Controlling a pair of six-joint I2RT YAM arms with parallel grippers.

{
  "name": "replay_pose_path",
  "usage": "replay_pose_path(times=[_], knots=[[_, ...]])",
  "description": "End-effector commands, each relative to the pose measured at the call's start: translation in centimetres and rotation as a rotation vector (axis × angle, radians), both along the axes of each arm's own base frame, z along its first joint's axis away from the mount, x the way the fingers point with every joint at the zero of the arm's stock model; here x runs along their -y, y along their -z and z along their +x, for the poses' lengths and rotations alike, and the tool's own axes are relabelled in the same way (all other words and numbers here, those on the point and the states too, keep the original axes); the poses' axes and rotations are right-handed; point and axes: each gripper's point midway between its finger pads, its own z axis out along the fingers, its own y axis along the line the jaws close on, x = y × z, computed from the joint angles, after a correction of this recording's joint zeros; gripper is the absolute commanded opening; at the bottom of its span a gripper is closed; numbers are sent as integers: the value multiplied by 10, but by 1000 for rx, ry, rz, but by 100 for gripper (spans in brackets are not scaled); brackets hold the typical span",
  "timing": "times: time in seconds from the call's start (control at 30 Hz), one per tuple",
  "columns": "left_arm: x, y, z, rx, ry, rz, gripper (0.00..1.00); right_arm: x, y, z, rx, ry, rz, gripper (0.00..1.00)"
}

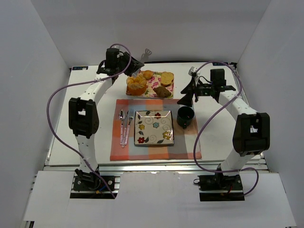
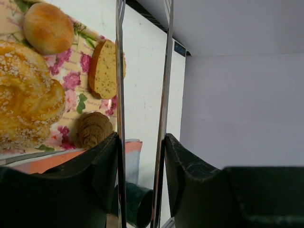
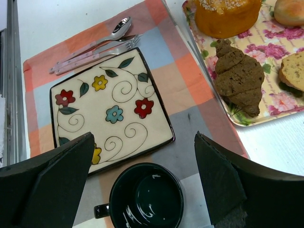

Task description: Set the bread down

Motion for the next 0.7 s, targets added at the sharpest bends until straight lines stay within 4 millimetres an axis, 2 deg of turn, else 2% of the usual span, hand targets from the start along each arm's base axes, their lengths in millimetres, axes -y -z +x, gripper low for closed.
replay_pose_path(times=[0.0, 0.13, 0.33, 0.47, 0.67], knots=[[7, -6, -2, -78, -14, -70, 51, 3, -18, -2, 49, -9, 33, 89], [25, 5, -10, -152, -8, -134, 50, 5, -17, -2, 46, -2, 37, 90], [40, -14, -25, -200, -56, -324, 50, 8, -16, 0, 38, 3, 42, 89], [40, -27, -33, -232, -128, -480, 49, 9, -16, 1, 33, 6, 47, 89], [32, -28, -39, -275, -237, -590, 48, 10, -15, 1, 28, 7, 52, 89]])
